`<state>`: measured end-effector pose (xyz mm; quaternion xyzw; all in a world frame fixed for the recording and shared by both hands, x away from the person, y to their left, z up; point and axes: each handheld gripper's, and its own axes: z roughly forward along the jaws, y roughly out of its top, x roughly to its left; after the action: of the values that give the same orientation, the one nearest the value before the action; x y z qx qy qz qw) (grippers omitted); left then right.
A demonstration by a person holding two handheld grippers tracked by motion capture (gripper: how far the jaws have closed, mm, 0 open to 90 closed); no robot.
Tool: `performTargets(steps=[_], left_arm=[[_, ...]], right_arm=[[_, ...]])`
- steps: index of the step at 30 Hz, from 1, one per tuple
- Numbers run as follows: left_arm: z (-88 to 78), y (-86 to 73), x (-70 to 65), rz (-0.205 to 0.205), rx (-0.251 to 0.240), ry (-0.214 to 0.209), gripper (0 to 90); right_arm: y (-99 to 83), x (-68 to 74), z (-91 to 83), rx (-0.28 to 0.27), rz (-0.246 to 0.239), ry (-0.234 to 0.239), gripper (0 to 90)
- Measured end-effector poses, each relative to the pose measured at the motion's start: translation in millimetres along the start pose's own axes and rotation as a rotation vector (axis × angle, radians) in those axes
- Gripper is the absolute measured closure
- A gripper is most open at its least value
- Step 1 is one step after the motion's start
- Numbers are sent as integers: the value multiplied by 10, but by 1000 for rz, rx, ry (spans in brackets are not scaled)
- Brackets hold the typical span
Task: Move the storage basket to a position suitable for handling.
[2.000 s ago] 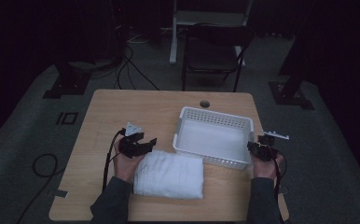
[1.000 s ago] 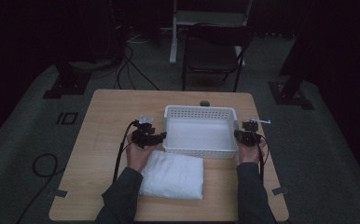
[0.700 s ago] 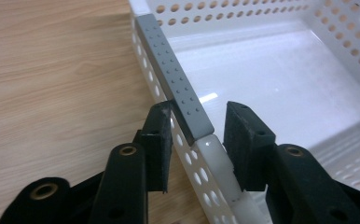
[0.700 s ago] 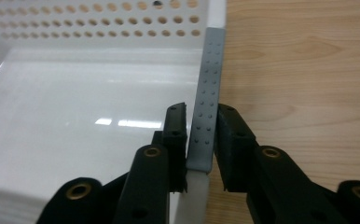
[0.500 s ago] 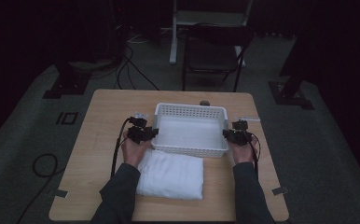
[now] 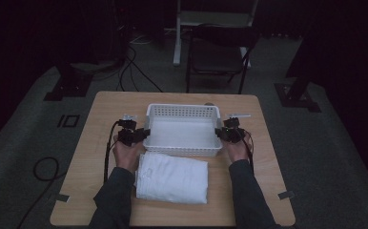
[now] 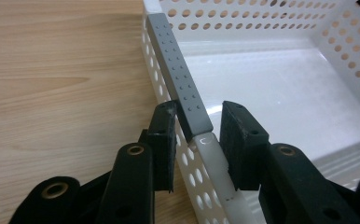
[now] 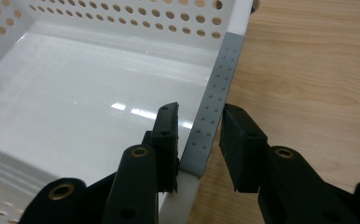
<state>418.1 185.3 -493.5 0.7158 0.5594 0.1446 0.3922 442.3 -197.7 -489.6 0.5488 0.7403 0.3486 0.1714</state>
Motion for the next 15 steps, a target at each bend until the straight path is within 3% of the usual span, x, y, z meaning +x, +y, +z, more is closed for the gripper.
performTargets(steps=[11, 15], left_arm=[[-87, -33, 35, 30, -2, 75, 659], [-85, -31, 65, 20, -6, 70, 660]], right_arm=[[88, 102, 99, 10, -26, 22, 678], [104, 124, 134, 6, -32, 28, 672]])
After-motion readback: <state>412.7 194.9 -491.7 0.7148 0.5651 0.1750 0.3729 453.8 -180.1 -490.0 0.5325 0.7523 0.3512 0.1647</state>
